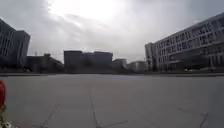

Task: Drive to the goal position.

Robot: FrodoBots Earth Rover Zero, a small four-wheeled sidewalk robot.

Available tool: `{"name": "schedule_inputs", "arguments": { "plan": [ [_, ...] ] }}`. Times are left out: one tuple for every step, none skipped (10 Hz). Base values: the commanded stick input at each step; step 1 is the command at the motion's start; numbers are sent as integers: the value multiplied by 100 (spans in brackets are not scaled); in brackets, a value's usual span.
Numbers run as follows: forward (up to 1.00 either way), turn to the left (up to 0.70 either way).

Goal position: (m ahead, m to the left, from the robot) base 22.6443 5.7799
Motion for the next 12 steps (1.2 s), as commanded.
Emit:
{"name": "schedule_inputs", "arguments": {
  "plan": [
    [100, 0],
    [100, 0],
    [100, 0],
    [100, 0],
    [100, 0],
    [100, 0],
    [100, 0],
    [100, 0],
    [100, 0],
    [100, 0],
    [100, 0],
    [100, 0]
  ]
}}
